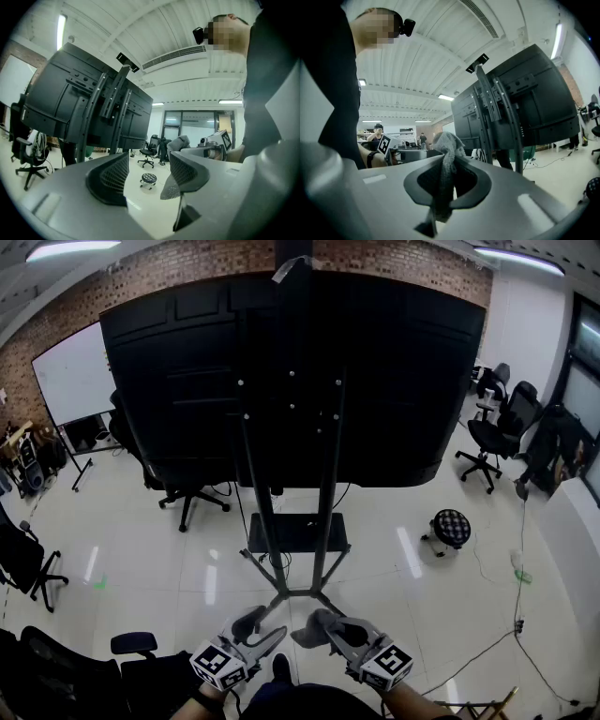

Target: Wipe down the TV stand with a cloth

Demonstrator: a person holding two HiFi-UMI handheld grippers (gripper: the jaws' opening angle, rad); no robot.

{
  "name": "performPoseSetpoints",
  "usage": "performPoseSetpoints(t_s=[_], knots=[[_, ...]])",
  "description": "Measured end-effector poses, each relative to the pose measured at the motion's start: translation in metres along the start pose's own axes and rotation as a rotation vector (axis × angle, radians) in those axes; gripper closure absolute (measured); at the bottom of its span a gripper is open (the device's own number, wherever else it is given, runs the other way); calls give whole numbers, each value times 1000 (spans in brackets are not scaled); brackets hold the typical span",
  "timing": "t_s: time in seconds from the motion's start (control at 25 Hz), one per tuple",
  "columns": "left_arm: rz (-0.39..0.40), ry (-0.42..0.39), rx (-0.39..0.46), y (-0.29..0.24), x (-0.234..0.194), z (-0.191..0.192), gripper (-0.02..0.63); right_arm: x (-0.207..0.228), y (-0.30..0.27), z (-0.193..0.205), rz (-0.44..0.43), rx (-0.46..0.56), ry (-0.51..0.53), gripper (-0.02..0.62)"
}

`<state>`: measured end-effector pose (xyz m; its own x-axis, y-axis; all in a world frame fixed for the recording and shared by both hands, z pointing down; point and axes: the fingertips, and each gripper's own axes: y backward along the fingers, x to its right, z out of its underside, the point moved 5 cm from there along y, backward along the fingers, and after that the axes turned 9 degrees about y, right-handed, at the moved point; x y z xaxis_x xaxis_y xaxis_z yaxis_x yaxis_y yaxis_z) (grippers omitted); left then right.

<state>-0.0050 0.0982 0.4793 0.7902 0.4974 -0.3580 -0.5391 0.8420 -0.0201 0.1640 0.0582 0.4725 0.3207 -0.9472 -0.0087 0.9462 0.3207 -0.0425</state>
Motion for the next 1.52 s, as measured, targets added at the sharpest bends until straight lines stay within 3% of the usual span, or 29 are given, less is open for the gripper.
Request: performPoseSetpoints(t_s=[0.44, 0.72, 1.04, 1.36, 1.52], knots=[[122, -137, 36, -61, -104, -110, 308, 96, -118, -75, 74, 79, 165, 577], [217, -244, 90, -94, -134, -190, 308, 145, -168, -148, 118, 159, 342, 577], [287, -371, 227, -116, -123, -286, 308, 178, -187, -246, 113, 211, 583, 575], [301, -528, 307, -140, -91, -365, 308, 208, -195, -344, 74, 251, 785, 575], [288, -566, 317, -154, -84, -405, 309, 223, -204, -394, 81, 247, 895, 575]])
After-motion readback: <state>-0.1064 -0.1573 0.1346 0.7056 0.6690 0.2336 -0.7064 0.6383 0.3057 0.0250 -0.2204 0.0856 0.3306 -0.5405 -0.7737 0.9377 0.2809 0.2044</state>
